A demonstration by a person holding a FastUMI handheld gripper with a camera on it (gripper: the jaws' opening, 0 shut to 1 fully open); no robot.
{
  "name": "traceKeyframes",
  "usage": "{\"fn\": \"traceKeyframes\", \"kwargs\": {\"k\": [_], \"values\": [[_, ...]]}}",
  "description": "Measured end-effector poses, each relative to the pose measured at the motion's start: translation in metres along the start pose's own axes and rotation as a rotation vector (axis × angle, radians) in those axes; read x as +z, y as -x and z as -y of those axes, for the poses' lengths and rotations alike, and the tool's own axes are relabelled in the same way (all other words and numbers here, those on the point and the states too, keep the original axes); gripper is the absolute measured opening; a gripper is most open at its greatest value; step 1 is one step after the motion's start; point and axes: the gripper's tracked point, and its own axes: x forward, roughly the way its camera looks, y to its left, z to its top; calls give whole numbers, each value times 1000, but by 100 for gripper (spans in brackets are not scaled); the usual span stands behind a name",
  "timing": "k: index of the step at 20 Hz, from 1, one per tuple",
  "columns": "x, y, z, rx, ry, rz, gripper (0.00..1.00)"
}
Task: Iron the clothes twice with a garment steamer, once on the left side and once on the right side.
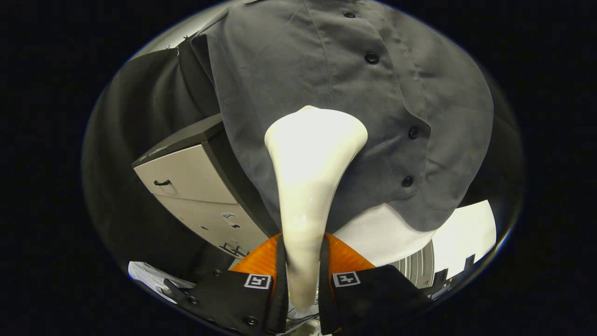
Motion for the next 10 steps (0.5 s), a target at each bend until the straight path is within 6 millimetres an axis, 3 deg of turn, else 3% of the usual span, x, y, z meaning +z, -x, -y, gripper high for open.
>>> {"fn": "traceKeyframes", "kwargs": {"k": [5, 10], "values": [[-24, -1, 2, -11, -7, -41, 34], [-24, 18, 5, -12, -8, -36, 34]]}}
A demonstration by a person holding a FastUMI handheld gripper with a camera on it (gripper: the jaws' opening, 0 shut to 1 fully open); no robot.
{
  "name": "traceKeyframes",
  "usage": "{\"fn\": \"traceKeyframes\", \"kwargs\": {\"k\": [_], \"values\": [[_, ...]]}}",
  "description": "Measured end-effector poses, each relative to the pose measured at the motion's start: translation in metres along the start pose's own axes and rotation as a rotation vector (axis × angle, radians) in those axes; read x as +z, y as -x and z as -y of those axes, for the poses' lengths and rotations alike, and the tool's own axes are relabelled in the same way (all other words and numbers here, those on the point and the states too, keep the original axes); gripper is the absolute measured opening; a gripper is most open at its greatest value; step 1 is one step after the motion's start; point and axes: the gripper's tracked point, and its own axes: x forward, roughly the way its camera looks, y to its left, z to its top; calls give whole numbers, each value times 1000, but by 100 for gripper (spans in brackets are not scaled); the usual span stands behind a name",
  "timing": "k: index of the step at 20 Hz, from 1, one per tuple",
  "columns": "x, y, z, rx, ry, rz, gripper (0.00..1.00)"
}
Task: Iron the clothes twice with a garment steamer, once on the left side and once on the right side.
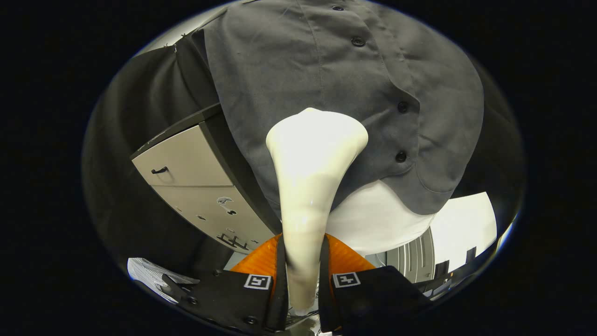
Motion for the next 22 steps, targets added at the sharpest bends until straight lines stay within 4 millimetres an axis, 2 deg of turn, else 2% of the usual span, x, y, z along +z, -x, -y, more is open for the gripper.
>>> {"fn": "traceKeyframes", "kwargs": {"k": [5, 10, 17, 22], "values": [[17, 34, -1, 15, 1, 35, 34], [46, 69, 2, 22, 4, 82, 34], [110, 113, 19, 15, 13, 166, 34], [161, 136, 41, -11, 15, 214, 34]]}}
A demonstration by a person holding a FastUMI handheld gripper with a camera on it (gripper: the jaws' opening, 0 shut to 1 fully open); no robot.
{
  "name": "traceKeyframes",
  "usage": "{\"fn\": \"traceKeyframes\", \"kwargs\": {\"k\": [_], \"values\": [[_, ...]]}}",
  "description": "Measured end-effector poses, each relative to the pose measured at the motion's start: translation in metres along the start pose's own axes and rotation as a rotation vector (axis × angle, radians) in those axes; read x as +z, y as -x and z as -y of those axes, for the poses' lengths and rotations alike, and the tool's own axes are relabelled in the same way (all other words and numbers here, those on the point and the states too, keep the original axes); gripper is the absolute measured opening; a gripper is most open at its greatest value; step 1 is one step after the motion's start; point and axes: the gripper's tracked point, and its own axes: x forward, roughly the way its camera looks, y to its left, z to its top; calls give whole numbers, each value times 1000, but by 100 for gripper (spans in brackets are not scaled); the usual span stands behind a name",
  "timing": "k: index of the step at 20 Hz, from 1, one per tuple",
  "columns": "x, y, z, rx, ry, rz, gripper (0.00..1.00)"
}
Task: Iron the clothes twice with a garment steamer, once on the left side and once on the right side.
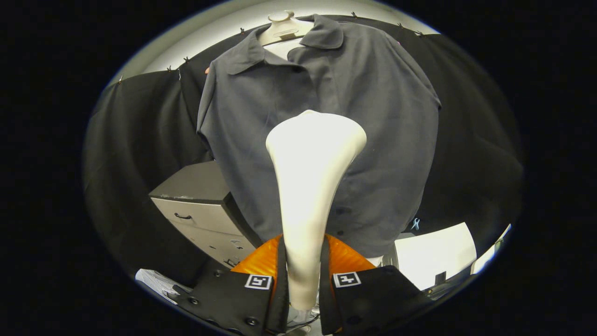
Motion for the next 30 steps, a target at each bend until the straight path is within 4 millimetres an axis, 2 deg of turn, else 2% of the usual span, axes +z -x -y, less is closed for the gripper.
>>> {"fn": "traceKeyframes", "kwargs": {"k": [8, 14, 17, 19, 25, 30], "values": [[88, 6, 42, -72, 2, 98, 34], [133, 12, 73, -125, 29, 141, 34], [148, 4, 84, -150, 38, 152, 34], [150, -1, 90, -164, 48, 147, 34], [143, -6, 93, -156, 65, 132, 34], [122, -11, 97, -151, 46, 99, 34]]}}
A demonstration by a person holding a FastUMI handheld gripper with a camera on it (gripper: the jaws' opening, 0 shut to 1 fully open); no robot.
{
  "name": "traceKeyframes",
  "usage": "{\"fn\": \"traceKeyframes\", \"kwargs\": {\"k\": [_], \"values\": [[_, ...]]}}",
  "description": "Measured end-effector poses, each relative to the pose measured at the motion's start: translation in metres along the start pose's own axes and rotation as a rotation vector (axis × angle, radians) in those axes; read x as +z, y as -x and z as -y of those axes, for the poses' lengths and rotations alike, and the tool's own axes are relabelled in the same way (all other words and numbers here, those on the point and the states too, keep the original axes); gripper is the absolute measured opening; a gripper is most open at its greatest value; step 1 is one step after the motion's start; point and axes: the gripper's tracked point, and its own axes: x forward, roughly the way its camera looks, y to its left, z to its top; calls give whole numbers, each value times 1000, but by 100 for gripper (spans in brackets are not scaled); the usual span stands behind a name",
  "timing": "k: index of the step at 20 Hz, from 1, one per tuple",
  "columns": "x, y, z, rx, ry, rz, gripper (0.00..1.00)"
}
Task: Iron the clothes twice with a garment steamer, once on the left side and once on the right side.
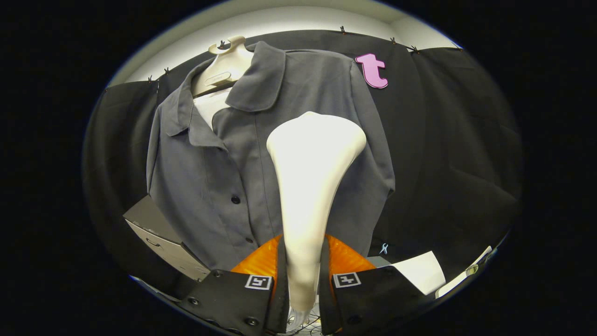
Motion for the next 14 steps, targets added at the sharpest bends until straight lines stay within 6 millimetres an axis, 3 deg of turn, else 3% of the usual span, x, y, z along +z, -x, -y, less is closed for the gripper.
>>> {"fn": "traceKeyframes", "kwargs": {"k": [8, 14], "values": [[-44, -8, -6, 24, -39, -61, 34], [-87, -12, 3, 17, -69, -114, 34]]}}
